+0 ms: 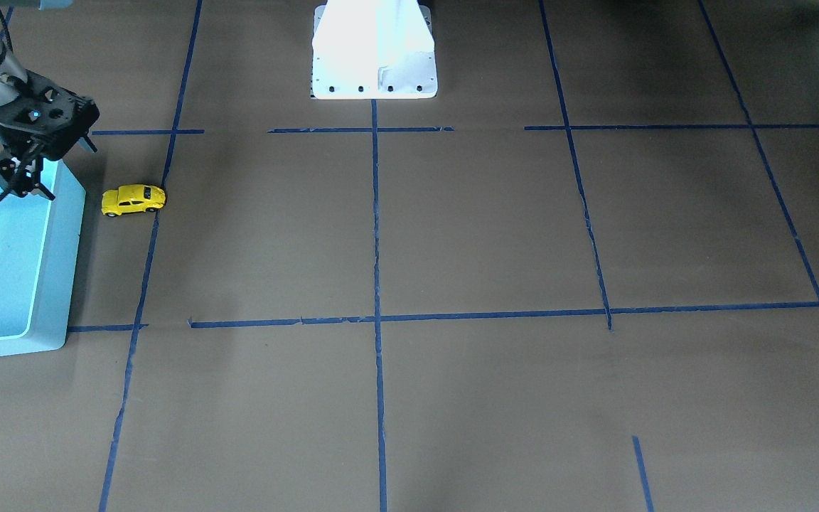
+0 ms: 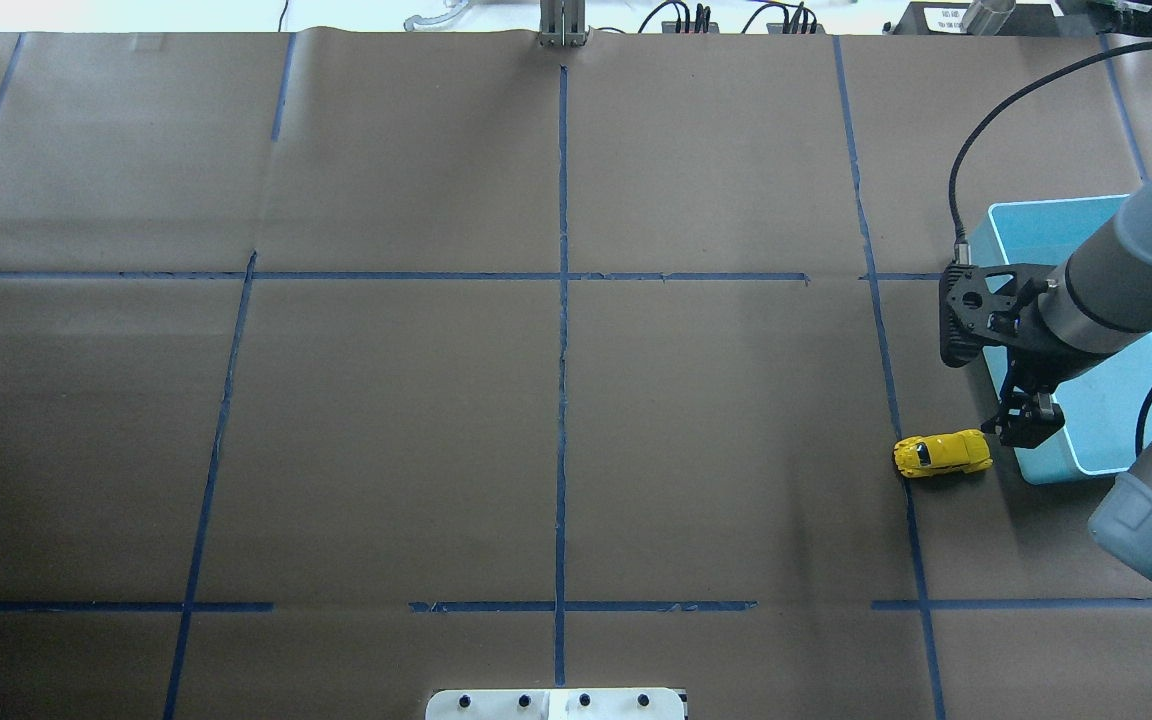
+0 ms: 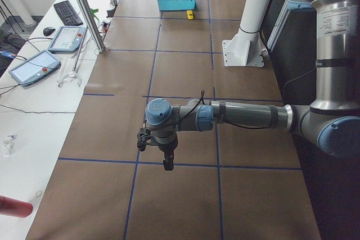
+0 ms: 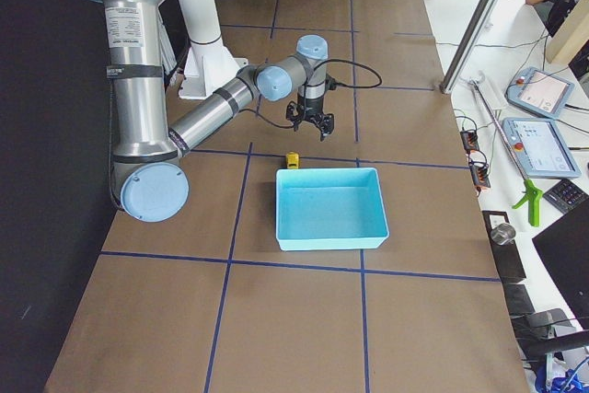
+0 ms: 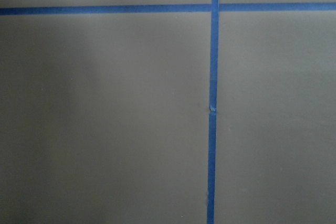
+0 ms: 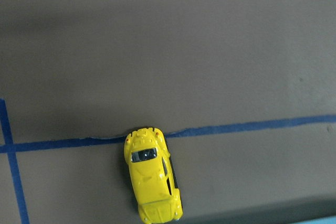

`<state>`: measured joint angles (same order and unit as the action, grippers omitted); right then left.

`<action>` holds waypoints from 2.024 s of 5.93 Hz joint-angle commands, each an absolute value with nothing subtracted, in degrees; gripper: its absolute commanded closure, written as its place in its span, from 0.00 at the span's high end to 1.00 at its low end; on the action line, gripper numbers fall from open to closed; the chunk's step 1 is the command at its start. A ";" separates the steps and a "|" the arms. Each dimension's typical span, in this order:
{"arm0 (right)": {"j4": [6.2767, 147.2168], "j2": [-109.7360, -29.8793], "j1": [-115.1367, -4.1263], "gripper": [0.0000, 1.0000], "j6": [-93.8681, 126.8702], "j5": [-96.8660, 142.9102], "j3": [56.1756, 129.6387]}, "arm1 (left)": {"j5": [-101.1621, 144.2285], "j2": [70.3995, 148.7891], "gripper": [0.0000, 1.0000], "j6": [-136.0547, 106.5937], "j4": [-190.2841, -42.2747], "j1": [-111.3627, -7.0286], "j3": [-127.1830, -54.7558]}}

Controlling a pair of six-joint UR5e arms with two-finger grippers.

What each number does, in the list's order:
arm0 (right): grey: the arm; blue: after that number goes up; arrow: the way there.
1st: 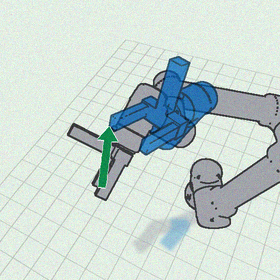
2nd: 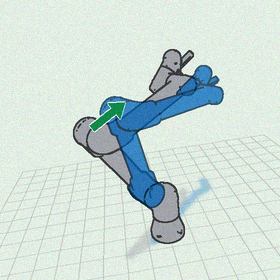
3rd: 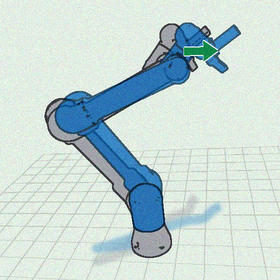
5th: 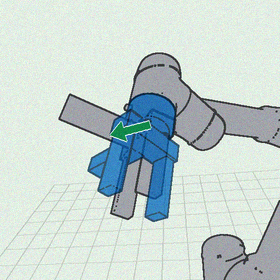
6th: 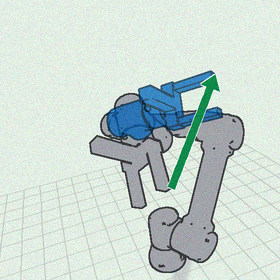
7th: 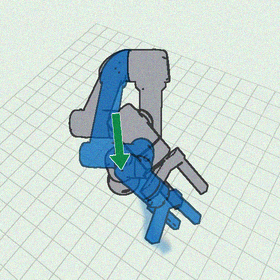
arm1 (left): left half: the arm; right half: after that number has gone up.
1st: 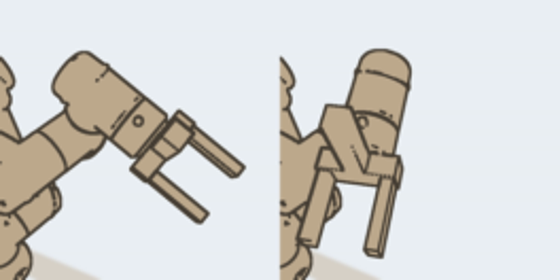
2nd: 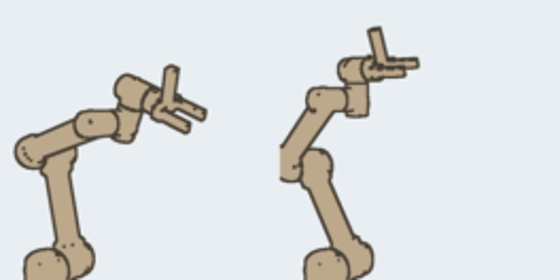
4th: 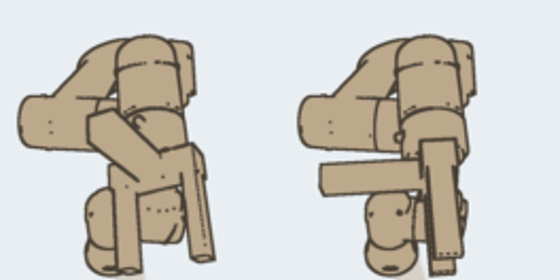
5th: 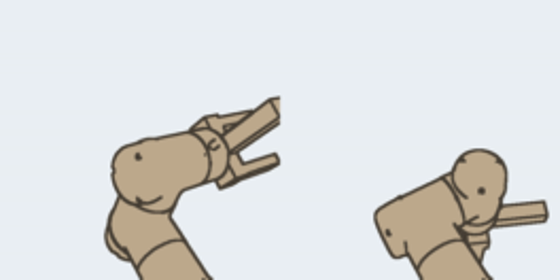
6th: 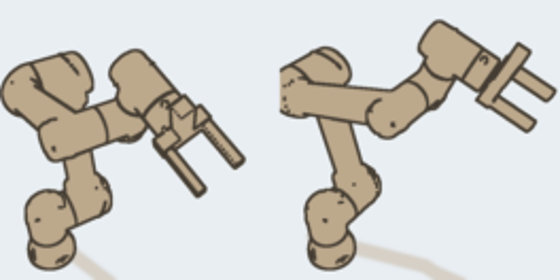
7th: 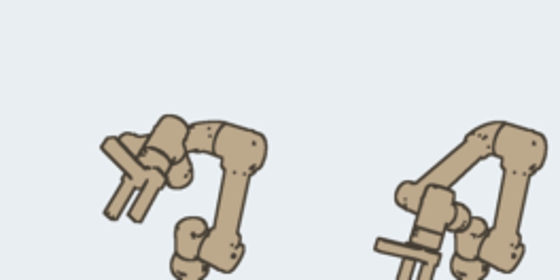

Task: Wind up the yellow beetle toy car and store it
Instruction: 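Move the right gripper down over the car beside the blue bin, then close the right gripper on the yellow car and lift it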

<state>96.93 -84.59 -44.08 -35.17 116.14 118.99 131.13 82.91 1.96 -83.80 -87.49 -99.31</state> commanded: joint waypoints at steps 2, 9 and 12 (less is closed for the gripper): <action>96.94 -82.00 -35.71 1.00 -43.24 107.52 116.63 | 135.14 82.09 1.00 6.76 -83.85 -90.26 -98.79; 95.28 -87.01 -31.90 1.00 -49.31 102.30 115.06 | 135.00 82.18 1.00 6.94 -86.48 -90.26 -98.53; 90.62 -87.01 -31.99 1.00 -47.03 102.83 111.97 | 135.00 82.35 1.00 7.12 -86.48 -90.26 -98.53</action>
<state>91.17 -86.90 -31.92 -47.77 102.68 112.33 135.00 82.29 6.99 -86.48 -90.26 -98.53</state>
